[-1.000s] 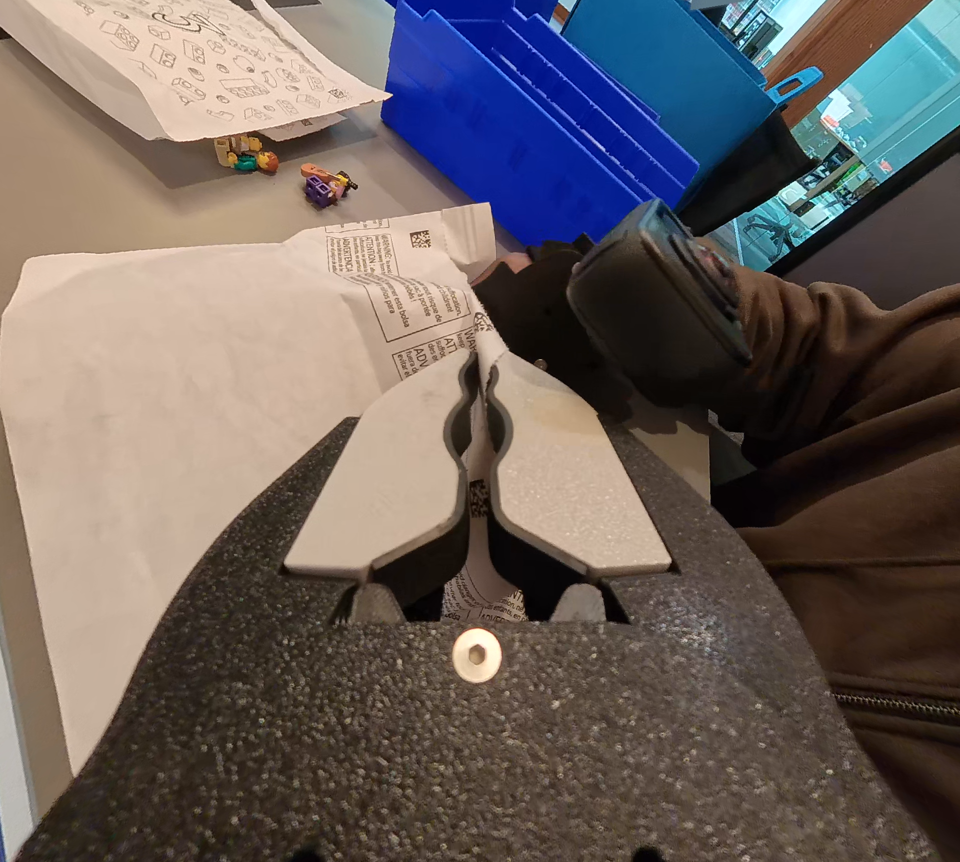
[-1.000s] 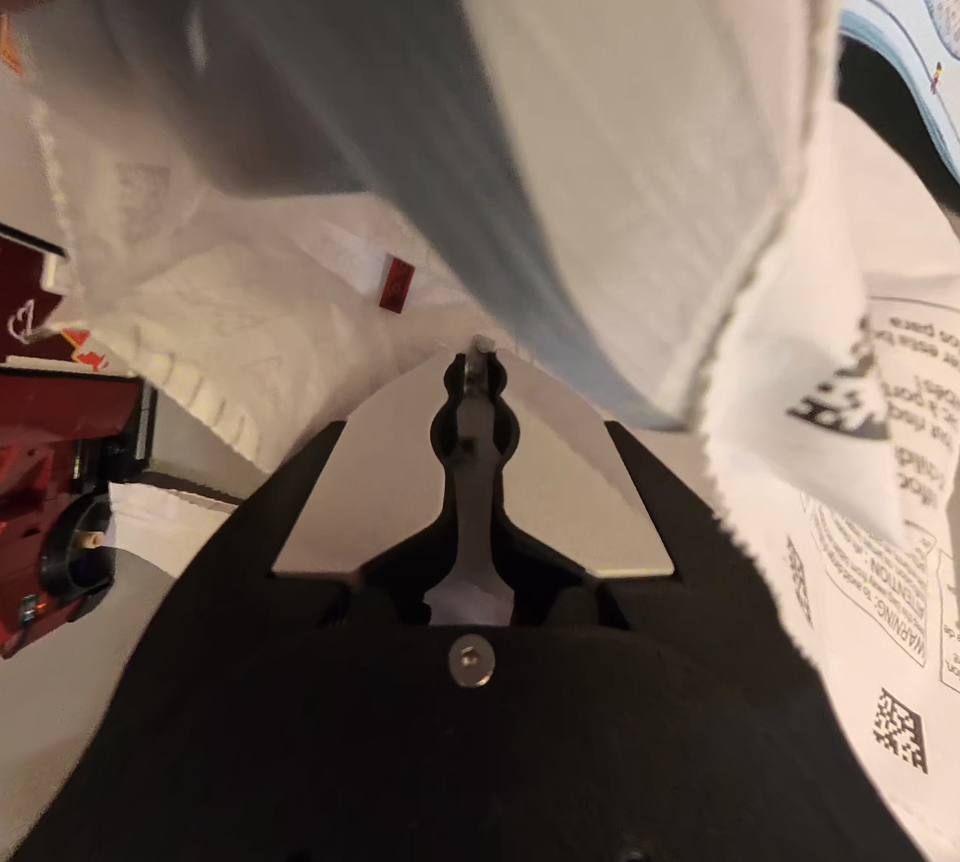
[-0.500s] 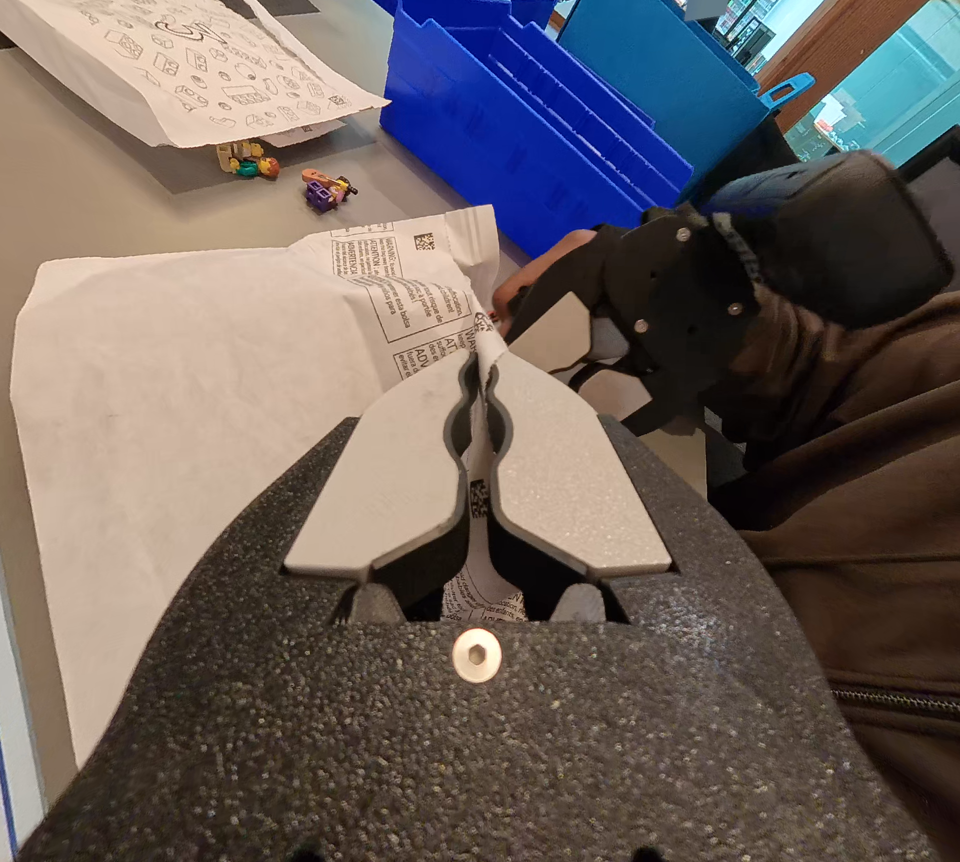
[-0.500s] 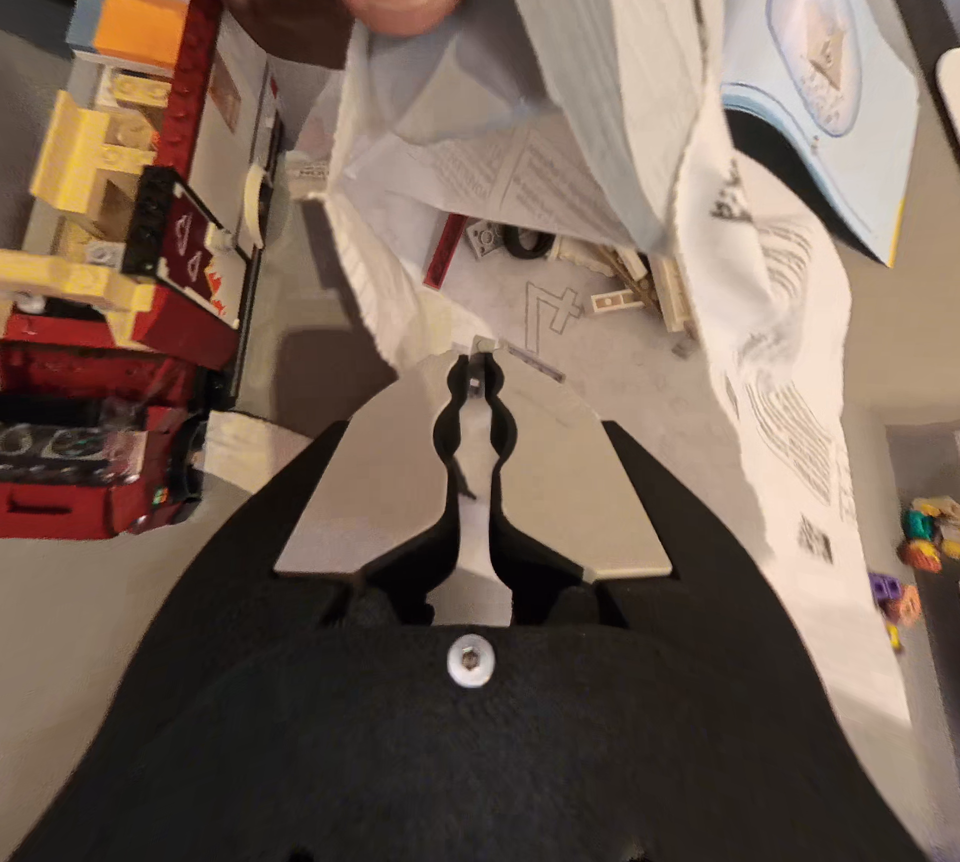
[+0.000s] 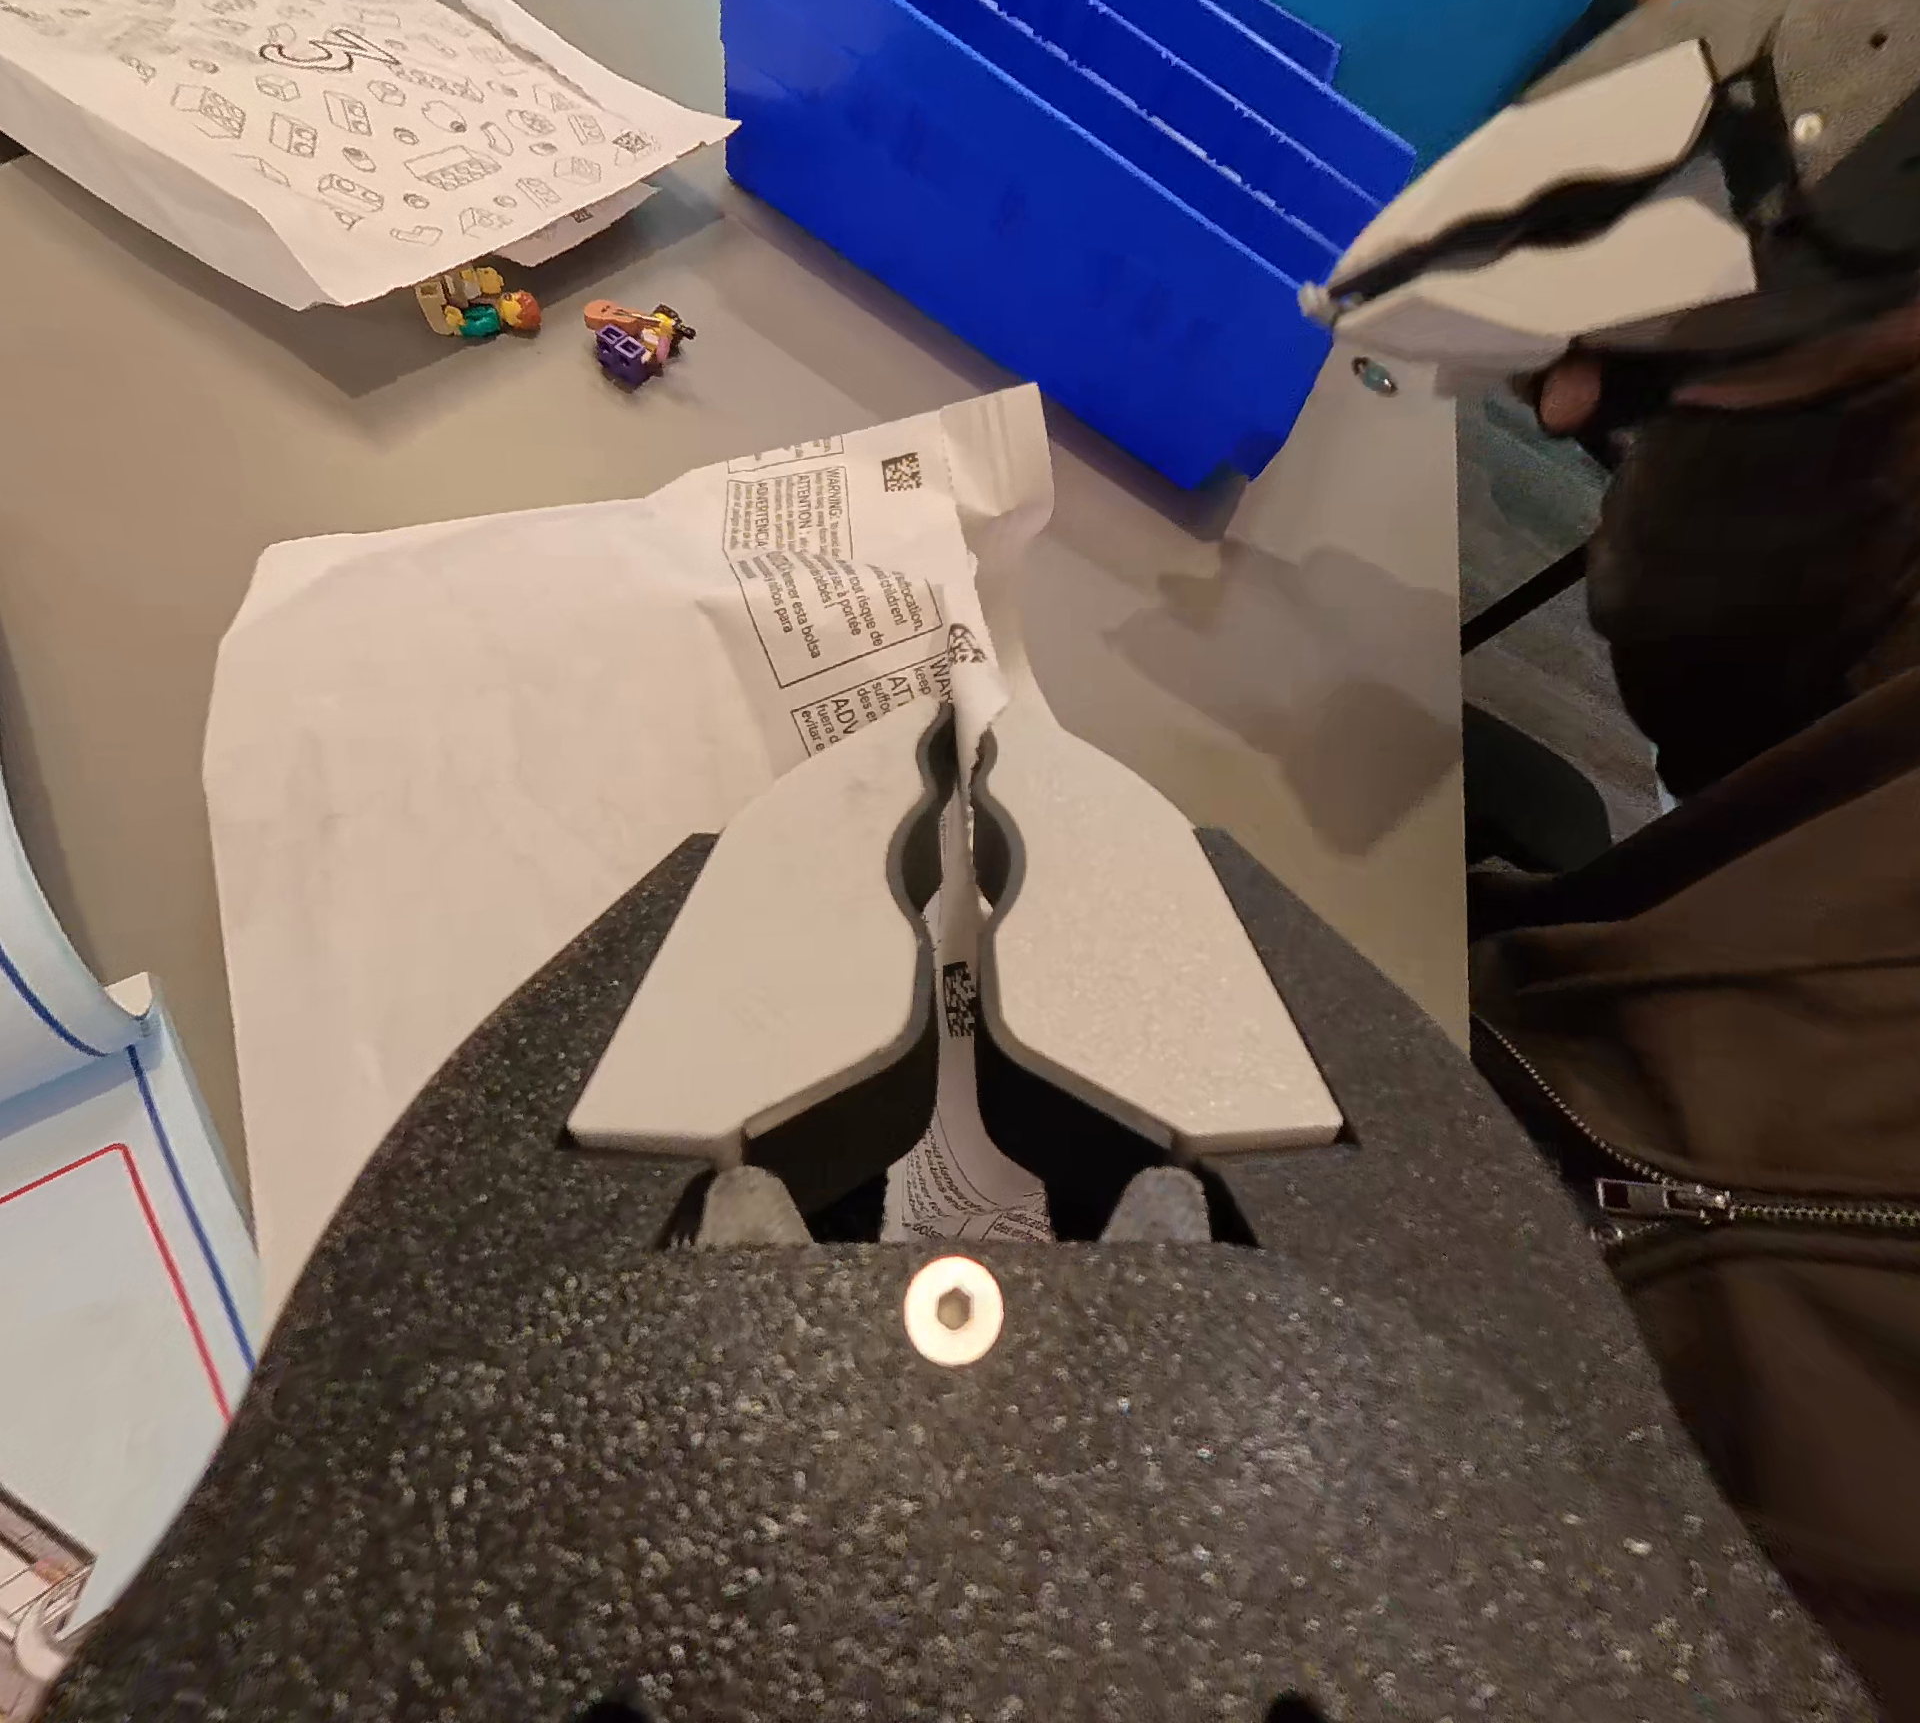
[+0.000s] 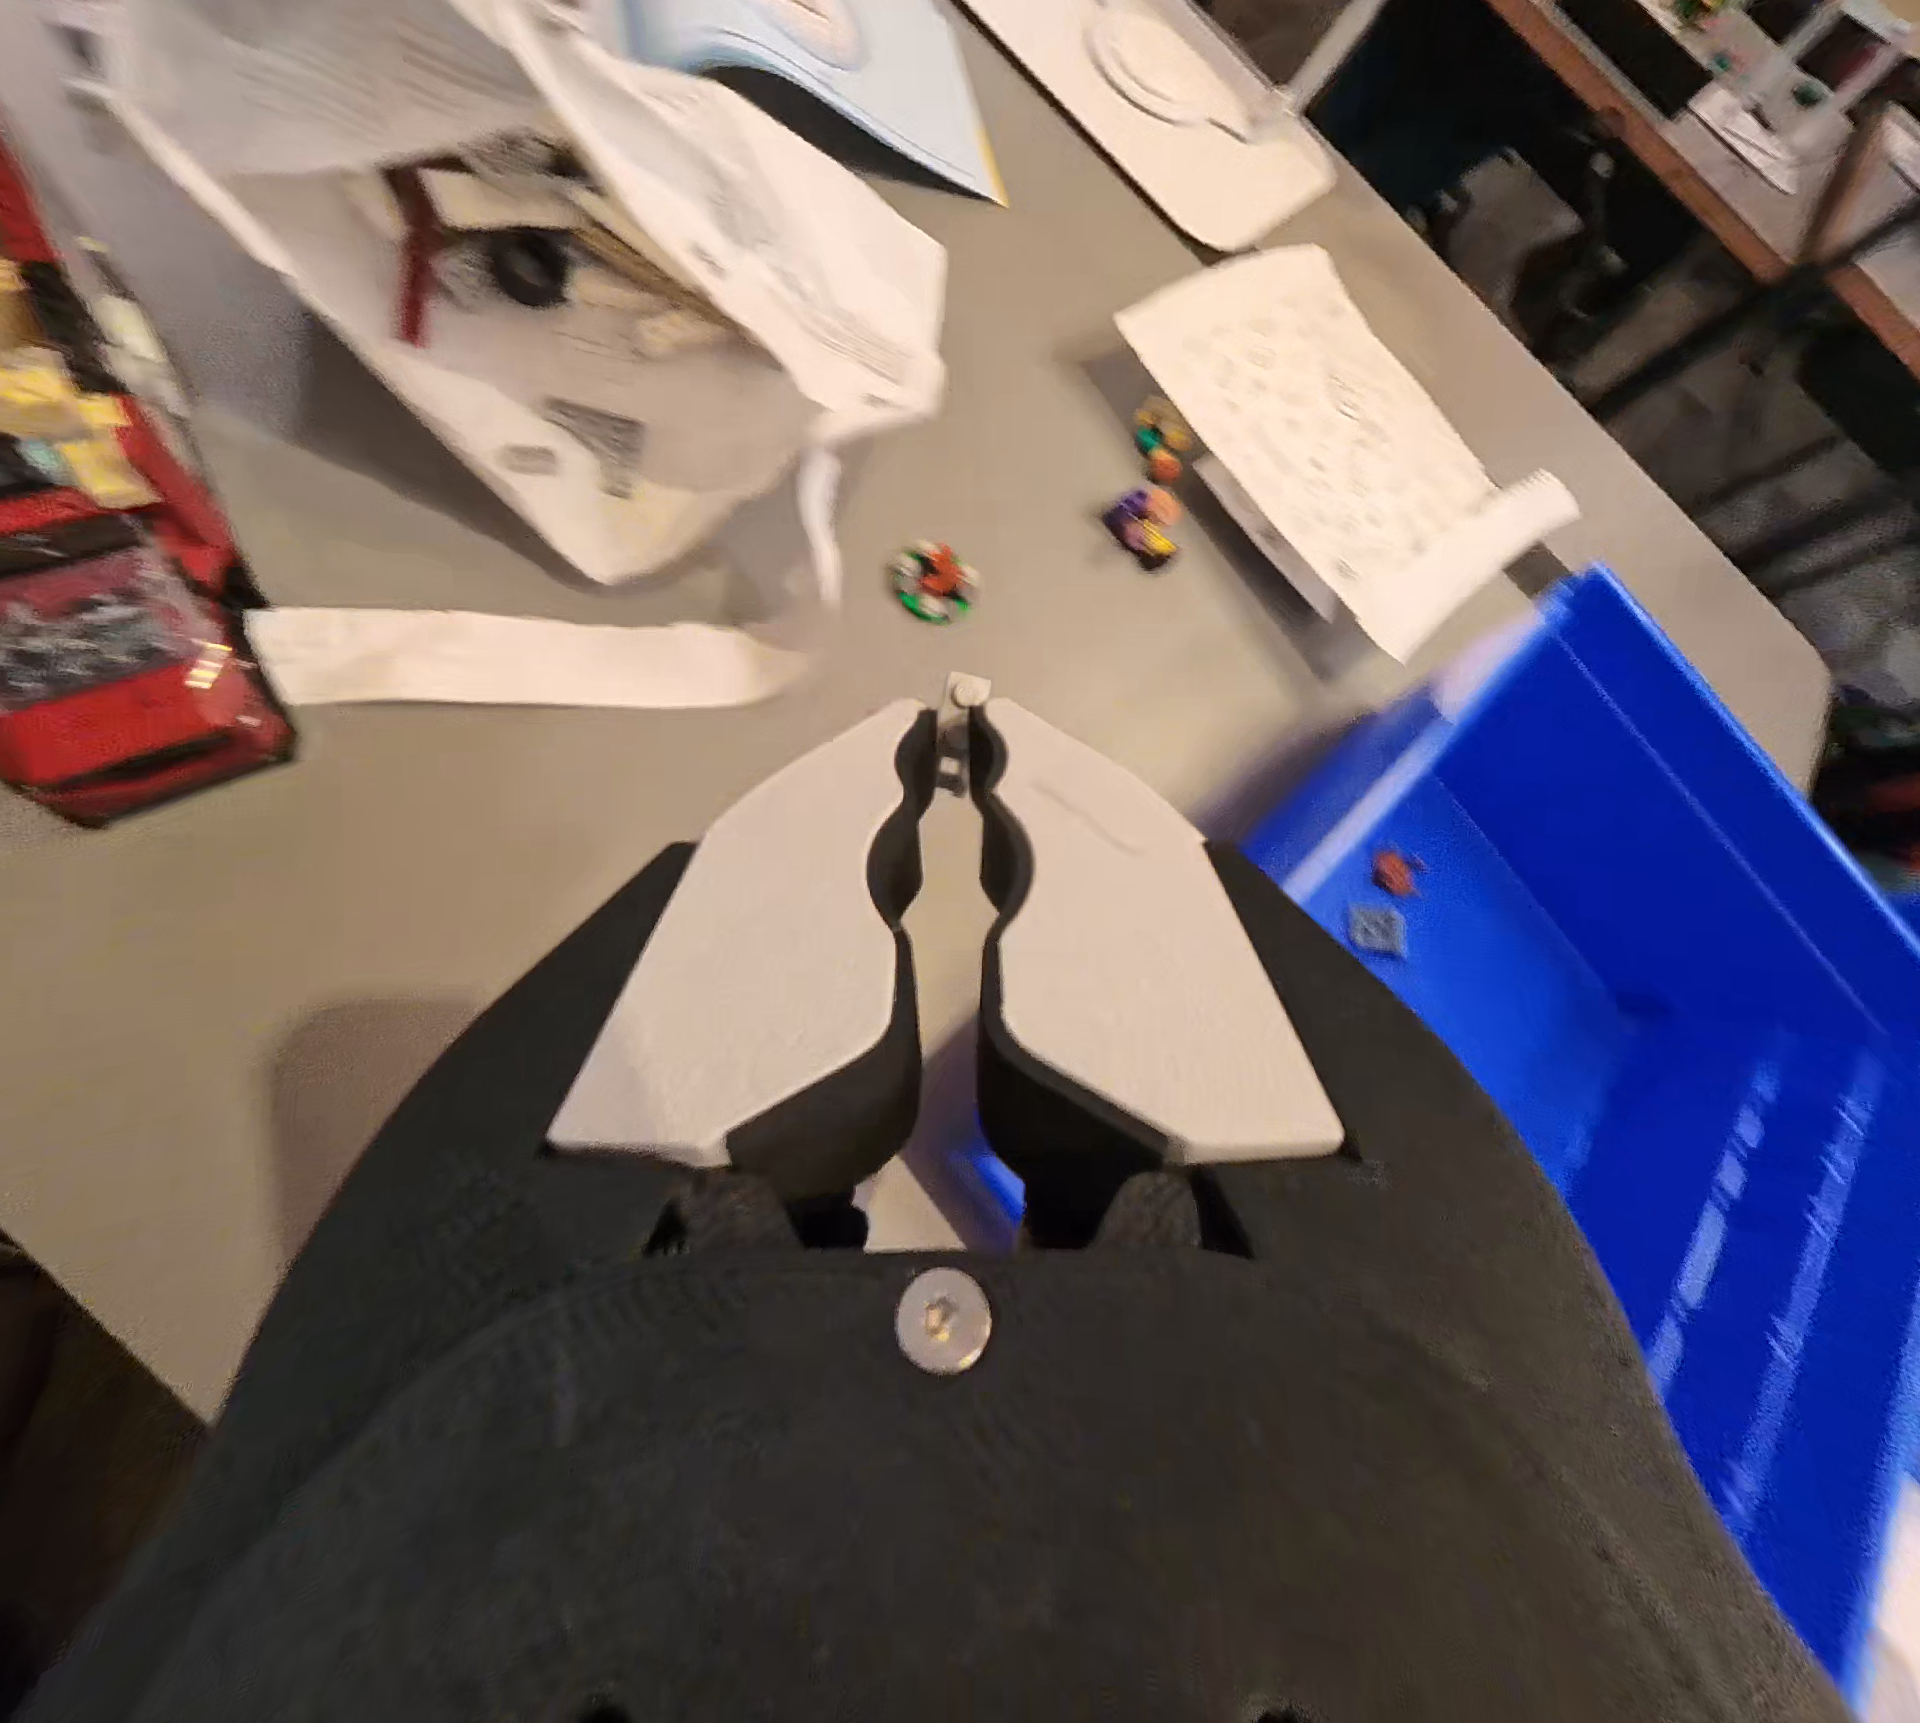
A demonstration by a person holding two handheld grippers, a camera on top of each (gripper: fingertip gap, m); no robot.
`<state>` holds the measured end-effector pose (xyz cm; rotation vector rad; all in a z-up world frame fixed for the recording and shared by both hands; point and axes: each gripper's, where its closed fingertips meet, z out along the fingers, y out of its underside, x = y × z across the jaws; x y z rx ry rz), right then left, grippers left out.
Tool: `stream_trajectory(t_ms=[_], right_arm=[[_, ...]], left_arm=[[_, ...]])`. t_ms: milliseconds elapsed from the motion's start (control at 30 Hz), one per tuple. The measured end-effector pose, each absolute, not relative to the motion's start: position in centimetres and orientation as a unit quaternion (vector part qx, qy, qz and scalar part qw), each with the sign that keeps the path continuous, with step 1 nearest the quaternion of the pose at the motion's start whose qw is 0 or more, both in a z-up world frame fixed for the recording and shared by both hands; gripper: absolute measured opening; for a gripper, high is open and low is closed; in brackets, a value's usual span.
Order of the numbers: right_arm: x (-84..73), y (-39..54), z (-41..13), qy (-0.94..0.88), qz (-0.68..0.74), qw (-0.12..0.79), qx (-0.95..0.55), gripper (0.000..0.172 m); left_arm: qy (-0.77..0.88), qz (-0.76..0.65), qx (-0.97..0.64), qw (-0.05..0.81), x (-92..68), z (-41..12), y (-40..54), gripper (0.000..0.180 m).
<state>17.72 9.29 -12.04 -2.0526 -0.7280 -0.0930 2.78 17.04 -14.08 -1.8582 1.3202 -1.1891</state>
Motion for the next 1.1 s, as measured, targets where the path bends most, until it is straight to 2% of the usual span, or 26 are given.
stream_trajectory(t_ms=[100,267,433,600,733,1100], right_arm=[[23.0,9.2,-12.4,-0.246,-0.079,0.438,-0.861,0.005],[30.1,9.5,-16.0,-0.177,-0.118,0.364,-0.907,0.006],[31.7,9.5,-17.7,-0.165,-0.143,0.328,-0.919,0.012],[30.6,9.2,-16.2,-0.181,-0.177,0.341,-0.905,0.017],[27.2,9.3,-14.3,-0.225,-0.192,0.376,-0.878,0.014],[10.1,11.2,-13.3,-0.412,-0.087,0.471,-0.775,0.015]], left_arm=[[0.504,-0.43,-0.691,0.29,2.4,-13.8,17.1,0.0],[0.504,-0.413,-0.688,0.321,1.8,-12.9,18.0,0.0],[0.509,-0.384,-0.684,0.354,1.0,-12.0,18.9,0.0],[0.53,-0.345,-0.672,0.386,0.6,-11.5,19.2,0.0],[0.541,-0.325,-0.662,0.404,0.4,-11.2,19.4,0.0],[0.574,-0.25,-0.64,0.446,0.3,-10.7,19.5,0.0]])
